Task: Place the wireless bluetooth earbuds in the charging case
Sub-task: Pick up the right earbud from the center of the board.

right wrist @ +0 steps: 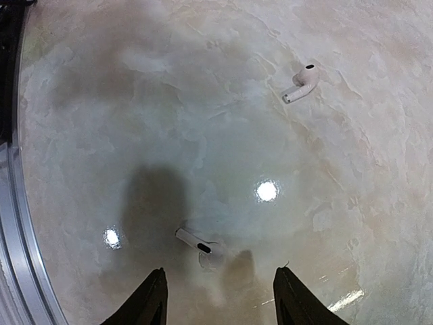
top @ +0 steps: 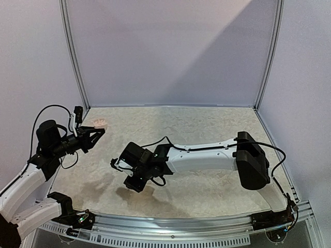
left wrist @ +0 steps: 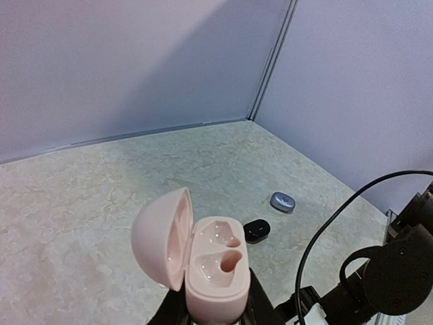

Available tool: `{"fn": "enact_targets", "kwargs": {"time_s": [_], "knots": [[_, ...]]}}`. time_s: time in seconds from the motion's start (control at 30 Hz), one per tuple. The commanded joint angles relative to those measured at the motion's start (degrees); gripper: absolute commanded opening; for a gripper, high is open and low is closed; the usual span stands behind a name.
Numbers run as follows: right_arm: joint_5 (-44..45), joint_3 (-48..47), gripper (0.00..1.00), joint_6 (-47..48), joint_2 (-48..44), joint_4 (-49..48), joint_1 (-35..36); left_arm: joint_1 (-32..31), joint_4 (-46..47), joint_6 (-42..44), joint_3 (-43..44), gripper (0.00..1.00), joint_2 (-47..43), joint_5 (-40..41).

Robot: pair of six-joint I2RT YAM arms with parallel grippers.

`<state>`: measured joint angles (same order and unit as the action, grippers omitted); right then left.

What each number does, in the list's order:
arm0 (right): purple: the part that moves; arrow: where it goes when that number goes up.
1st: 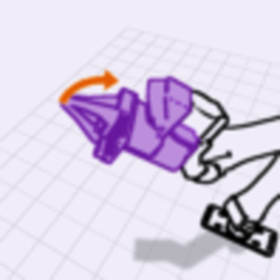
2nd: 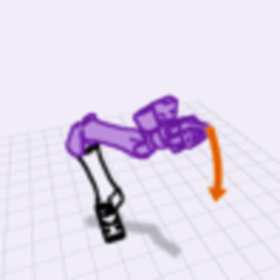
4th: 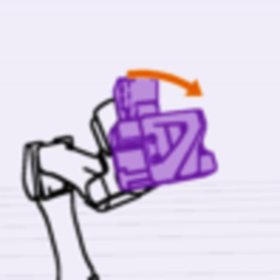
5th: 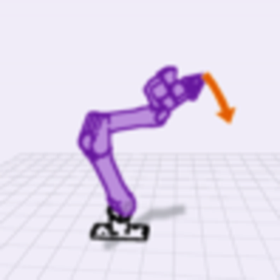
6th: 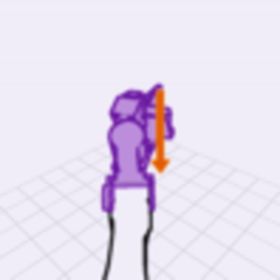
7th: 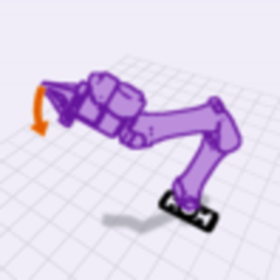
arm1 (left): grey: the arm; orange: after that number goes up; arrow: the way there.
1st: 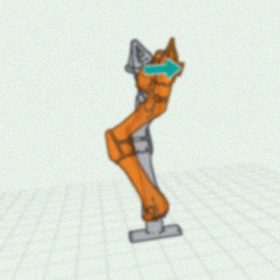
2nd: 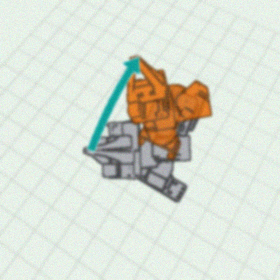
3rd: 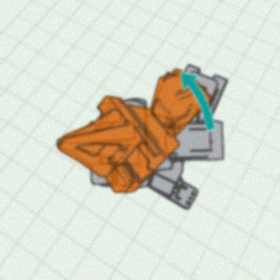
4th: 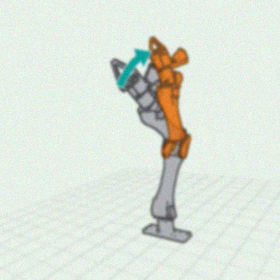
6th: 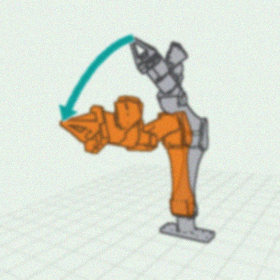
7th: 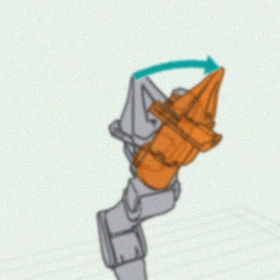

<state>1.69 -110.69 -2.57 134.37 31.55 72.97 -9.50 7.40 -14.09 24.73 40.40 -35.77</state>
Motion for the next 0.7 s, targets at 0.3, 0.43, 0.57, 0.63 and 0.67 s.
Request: {"fn": "enact_targets", "kwargs": {"time_s": [0.3,0.43,0.57,0.63,0.67], "knots": [[-0.99,-1.79,0.50,1.91,6.99,-1.22,-0.18,0.65,2.34,-0.40,0.32,0.00,0.82,-3.25],[-0.99,-1.86,0.40,1.95,7.48,-1.47,-0.19,0.62,1.10,-0.60,0.10,0.00,-0.32,-3.05],[-1.02,-1.64,0.33,1.95,7.37,-0.56,-0.11,0.62,0.54,-0.28,0.21,0.00,-1.02,-2.65],[-1.01,-1.47,0.27,2.48,7.15,-0.69,-0.11,0.62,0.51,0.00,0.26,0.00,-1.02,-2.32],[-1.07,-1.53,0.24,3.60,7.08,-0.66,-0.13,0.65,0.45,0.07,0.31,0.00,-0.95,-2.23]]}}
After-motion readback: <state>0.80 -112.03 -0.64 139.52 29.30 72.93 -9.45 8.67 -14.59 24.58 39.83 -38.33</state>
